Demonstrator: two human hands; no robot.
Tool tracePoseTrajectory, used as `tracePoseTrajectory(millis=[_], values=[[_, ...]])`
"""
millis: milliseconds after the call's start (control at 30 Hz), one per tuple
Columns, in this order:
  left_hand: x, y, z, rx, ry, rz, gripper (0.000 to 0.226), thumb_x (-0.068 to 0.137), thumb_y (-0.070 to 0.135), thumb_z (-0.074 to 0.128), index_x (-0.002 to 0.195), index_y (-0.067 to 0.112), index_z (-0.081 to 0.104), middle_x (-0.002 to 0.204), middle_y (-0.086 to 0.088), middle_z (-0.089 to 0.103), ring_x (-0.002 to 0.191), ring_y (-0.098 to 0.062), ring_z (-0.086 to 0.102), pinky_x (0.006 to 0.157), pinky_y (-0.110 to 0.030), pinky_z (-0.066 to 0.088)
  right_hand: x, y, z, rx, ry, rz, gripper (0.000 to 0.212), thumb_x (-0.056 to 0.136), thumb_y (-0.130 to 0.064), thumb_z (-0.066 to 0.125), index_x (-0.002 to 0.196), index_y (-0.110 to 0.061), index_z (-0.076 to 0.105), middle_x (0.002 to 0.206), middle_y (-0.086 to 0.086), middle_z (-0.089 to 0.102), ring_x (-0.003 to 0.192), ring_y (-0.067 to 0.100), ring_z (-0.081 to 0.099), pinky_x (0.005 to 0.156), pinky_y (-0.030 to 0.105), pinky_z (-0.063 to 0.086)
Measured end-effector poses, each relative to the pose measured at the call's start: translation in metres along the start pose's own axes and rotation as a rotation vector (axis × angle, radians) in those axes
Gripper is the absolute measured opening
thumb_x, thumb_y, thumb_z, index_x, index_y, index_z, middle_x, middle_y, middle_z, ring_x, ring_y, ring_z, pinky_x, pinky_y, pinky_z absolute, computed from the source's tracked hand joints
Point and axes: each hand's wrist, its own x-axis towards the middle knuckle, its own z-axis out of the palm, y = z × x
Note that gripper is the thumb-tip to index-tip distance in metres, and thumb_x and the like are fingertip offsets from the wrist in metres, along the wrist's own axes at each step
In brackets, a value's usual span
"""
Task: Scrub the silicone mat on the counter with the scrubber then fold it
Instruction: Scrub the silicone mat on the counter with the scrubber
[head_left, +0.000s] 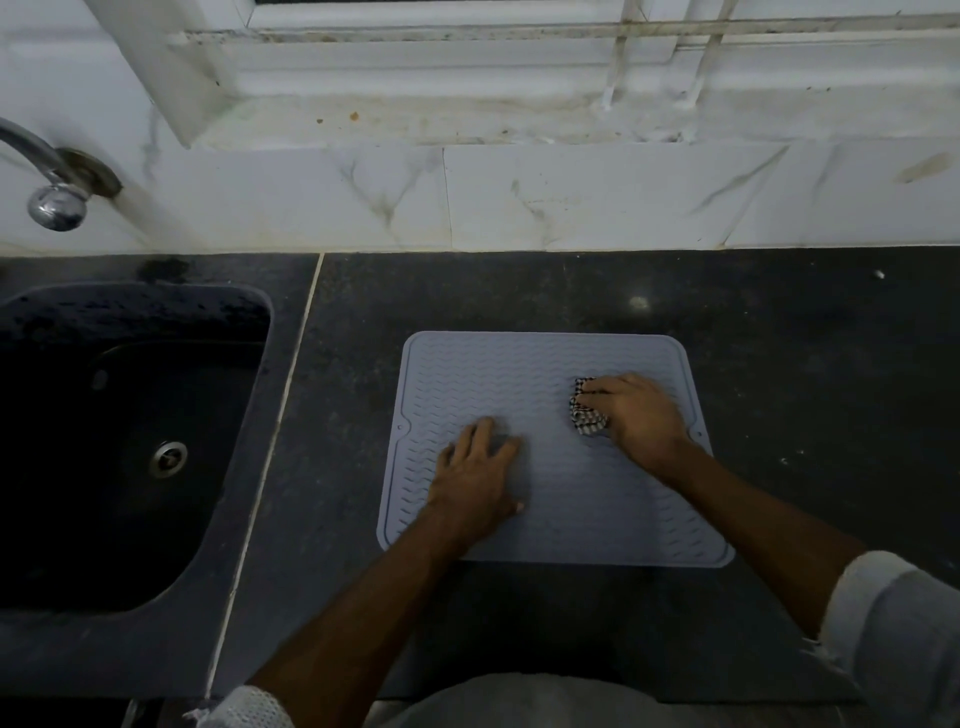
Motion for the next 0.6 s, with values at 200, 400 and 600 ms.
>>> tracePoseTrajectory(millis=[200,400,600], values=[[-0.006,-0.017,0.002,-0.020,-0.007,-0.064,0.088,0.081,0.047,0.067,0.149,0.037,0.012,0.159,-0.003,-0.010,0.145,-0.033,-0.006,0.113,-0.056,0.012,0.021,-0.025,-0.004,0.065,0.092,-0.061,0.044,0.082,-0.008,0.058,0.126,-0.017,0.057,0.135,0.005,0.053,0.123,0.028,0.046,0.107,0.042,0.032],[-0.002,-0.012,-0.001,0.025,-0.026,-0.105,0.089,0.078,0.046,0.070,0.148,0.034,0.016,0.159,-0.004,-0.008,0.144,-0.034,-0.004,0.112,-0.058,0.016,0.047,-0.073,0.013,-0.047,0.006,-0.201,0.045,0.088,-0.011,0.053,0.131,-0.021,0.050,0.143,0.002,0.044,0.127,0.027,0.038,0.108,0.040,0.030],[-0.003,-0.015,0.000,0.030,-0.013,-0.081,0.088,0.080,0.047,0.069,0.149,0.034,0.016,0.159,-0.005,-0.007,0.144,-0.034,-0.004,0.112,-0.058,0.016,0.011,-0.024,0.011,-0.132,0.012,-0.186,0.053,0.082,-0.006,0.061,0.131,-0.021,0.050,0.142,0.005,0.046,0.128,0.031,0.041,0.105,0.046,0.033]])
